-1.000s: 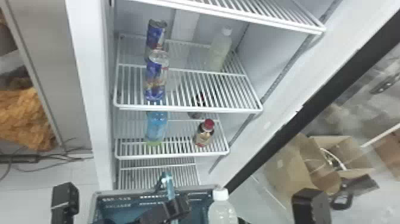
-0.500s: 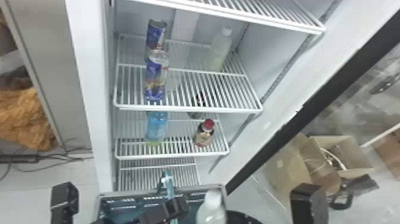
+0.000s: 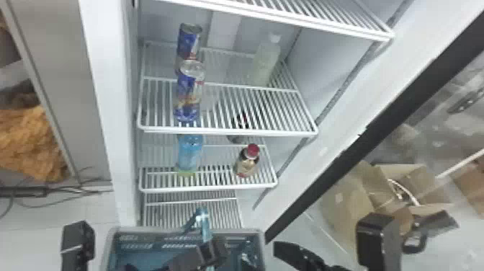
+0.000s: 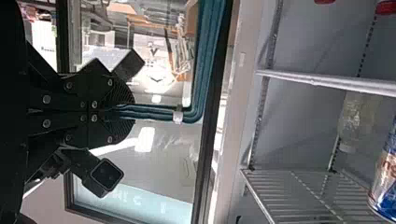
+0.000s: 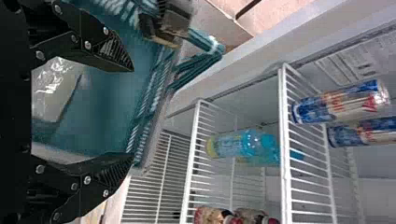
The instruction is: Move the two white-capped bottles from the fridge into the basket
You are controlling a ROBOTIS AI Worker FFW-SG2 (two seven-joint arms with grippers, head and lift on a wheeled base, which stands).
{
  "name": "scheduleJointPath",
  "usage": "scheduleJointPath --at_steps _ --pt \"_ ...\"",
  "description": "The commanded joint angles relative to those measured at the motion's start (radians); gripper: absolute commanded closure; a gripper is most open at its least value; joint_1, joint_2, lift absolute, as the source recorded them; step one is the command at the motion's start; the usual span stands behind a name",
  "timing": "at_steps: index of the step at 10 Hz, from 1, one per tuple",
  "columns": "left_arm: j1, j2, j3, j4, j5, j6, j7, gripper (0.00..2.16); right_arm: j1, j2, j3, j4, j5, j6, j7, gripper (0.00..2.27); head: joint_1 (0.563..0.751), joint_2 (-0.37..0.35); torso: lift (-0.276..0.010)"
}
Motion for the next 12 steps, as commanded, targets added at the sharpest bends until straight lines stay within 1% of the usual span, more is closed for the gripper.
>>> scheduleJointPath --at_steps 1,6,8,9,12 --pt "0.000 -0.001 0.002 -0.001 0.002 0.000 -0.001 1.19 -0.002 -0.001 -0.003 -0.007 0.007 -0.013 0.000 0.47 0.695 -0.350 0.000" --pt "0.002 -0.001 0.002 -0.001 0.002 0.000 -0.001 1.19 -0.046 -0.002 -0.043 -0.007 0.081 -0.092 0.000 0.48 0.695 -0.350 0.000" --pt "0.002 -0.001 0.004 -0.001 0.002 0.000 -0.001 1.19 -0.076 -0.001 -0.049 -0.007 0.103 -0.163 0.000 0.48 0.695 -0.350 0.000" --pt "0.002 -0.001 0.004 0.001 0.002 0.000 -0.002 1.19 -0.100 0.010 -0.049 -0.007 0.111 -0.207 0.000 0.48 0.695 -0.350 0.000" --pt "0.000 -0.001 0.002 -0.001 0.006 0.000 -0.002 1.19 -0.194 0.030 -0.039 0.110 0.123 -0.362 -0.002 0.48 0.695 -0.350 0.000"
